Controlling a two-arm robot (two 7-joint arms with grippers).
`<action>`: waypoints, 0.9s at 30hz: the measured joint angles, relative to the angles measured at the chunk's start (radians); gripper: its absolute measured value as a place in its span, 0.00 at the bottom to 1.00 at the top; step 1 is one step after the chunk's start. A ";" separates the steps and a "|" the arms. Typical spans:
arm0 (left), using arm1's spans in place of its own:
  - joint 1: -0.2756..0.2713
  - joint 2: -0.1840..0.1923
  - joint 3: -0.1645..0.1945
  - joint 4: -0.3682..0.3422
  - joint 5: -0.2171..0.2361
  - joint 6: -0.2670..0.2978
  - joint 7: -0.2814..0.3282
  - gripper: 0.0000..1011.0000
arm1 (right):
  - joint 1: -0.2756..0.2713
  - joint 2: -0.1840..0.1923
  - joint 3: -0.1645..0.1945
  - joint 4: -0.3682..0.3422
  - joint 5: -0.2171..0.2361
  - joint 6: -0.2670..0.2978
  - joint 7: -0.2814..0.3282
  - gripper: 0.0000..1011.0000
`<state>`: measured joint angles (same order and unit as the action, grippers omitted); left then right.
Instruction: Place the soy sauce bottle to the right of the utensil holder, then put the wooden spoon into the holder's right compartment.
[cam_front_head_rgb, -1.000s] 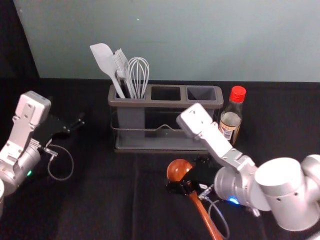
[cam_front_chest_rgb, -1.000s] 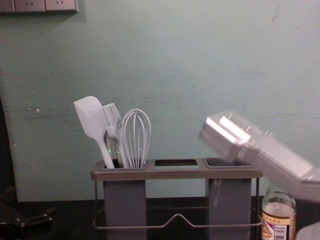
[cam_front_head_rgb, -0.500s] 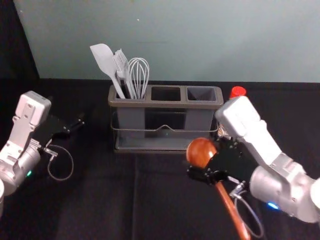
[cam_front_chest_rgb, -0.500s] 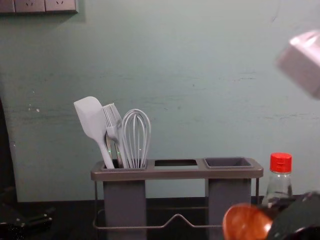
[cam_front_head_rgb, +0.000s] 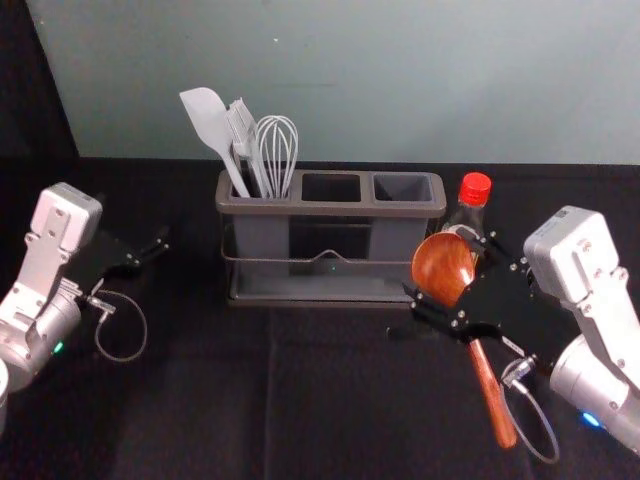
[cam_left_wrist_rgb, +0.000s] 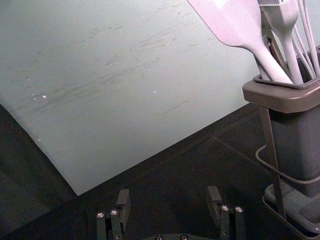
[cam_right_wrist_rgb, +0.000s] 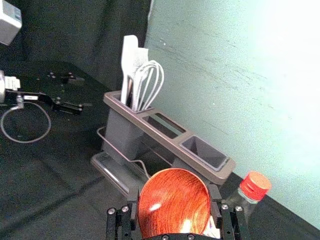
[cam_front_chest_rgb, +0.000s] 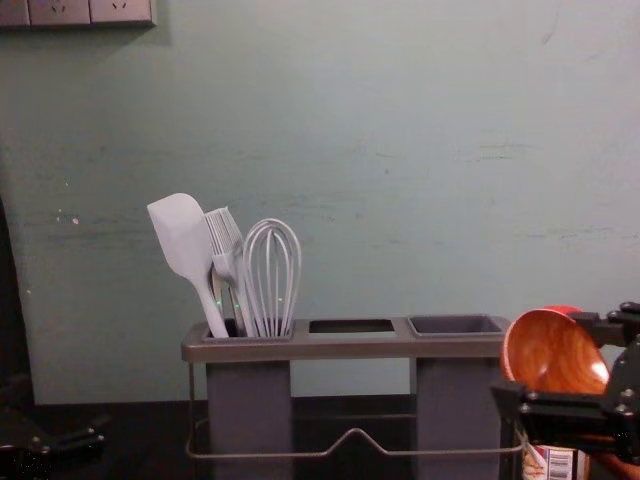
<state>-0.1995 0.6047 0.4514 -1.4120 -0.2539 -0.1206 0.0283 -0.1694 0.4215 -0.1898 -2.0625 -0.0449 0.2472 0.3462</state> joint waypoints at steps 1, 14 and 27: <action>0.000 0.000 0.000 0.000 0.000 0.000 0.000 0.99 | -0.001 0.001 0.003 0.002 0.002 -0.002 -0.005 0.83; 0.000 0.000 0.000 0.000 0.000 0.000 0.000 0.99 | -0.001 0.004 0.007 0.009 0.004 0.003 -0.012 0.83; 0.000 0.000 0.000 0.000 0.000 0.000 0.000 0.99 | -0.003 0.004 0.008 0.008 0.004 -0.004 -0.012 0.83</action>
<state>-0.1995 0.6047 0.4514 -1.4120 -0.2539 -0.1206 0.0283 -0.1724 0.4253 -0.1821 -2.0545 -0.0407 0.2427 0.3338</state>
